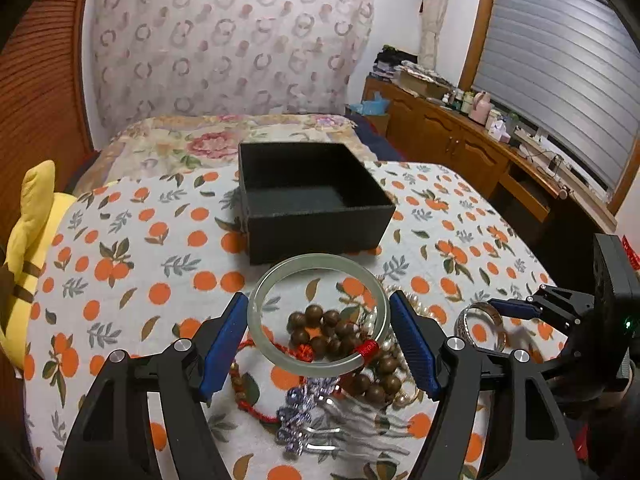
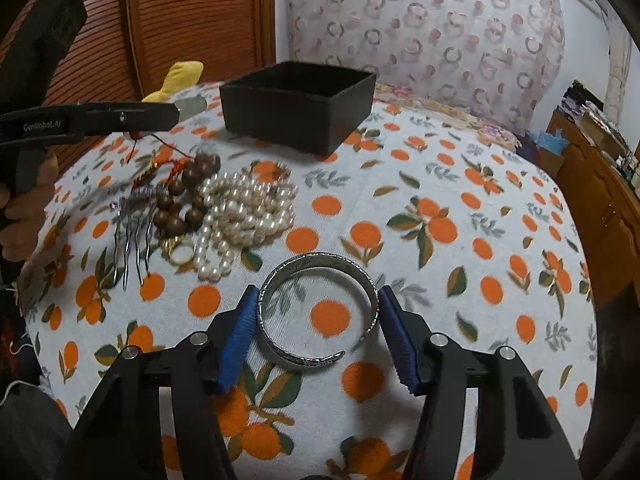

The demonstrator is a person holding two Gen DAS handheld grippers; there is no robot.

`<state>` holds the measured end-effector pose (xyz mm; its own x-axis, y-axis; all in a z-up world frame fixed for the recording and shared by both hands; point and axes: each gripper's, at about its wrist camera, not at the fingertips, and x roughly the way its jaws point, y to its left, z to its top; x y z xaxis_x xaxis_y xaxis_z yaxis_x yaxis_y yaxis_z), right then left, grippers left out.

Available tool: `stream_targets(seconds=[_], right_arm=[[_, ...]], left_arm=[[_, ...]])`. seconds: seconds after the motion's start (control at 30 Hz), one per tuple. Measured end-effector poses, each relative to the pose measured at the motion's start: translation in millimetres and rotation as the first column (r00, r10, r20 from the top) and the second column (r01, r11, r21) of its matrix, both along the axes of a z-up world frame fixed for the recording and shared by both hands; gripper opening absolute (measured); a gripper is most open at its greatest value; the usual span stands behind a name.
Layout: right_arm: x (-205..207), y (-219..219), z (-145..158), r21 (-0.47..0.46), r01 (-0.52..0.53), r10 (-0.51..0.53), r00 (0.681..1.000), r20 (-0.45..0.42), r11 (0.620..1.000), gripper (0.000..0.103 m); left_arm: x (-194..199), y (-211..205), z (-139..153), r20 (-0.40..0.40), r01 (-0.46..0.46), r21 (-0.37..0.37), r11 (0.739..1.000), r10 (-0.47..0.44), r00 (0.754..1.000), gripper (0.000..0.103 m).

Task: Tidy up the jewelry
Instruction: 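Carry jade bangle into black box with left tool while right tool drops silver bangle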

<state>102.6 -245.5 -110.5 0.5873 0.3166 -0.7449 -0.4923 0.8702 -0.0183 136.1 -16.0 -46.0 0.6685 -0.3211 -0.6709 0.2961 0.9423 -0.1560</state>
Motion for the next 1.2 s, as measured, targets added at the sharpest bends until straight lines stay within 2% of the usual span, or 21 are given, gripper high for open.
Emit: stream_targets(seconds=[0.23, 0.57, 0.83, 1.0, 1.2], right_arm=[[24, -7, 20, 0.042, 0.0, -0.002, 0.999, 0.046, 0.999, 0.062], [71, -11, 51, 0.103, -0.023, 0.013, 0.995, 0.098, 0.994, 0.062], [106, -1, 61, 0.099, -0.064, 0.053, 0.993, 0.104, 0.993, 0.062], [121, 8, 66, 0.084, -0.097, 0.088, 0.99, 0.107, 0.992, 0.062], [132, 24, 70, 0.059, -0.13, 0.123, 0.986, 0.116, 0.99, 0.062]], left_arm=[[22, -4, 11, 0.024, 0.0, -0.008, 1.0, 0.001, 1.0, 0.069], [74, -13, 22, 0.025, -0.004, 0.003, 1.0, 0.004, 1.0, 0.069], [109, -19, 9, -0.015, -0.006, 0.013, 1.0, 0.007, 1.0, 0.069], [118, -18, 5, -0.034, -0.017, -0.003, 1.0, 0.017, 0.999, 0.069], [117, -13, 17, 0.002, -0.019, -0.027, 0.999, 0.019, 1.0, 0.075]])
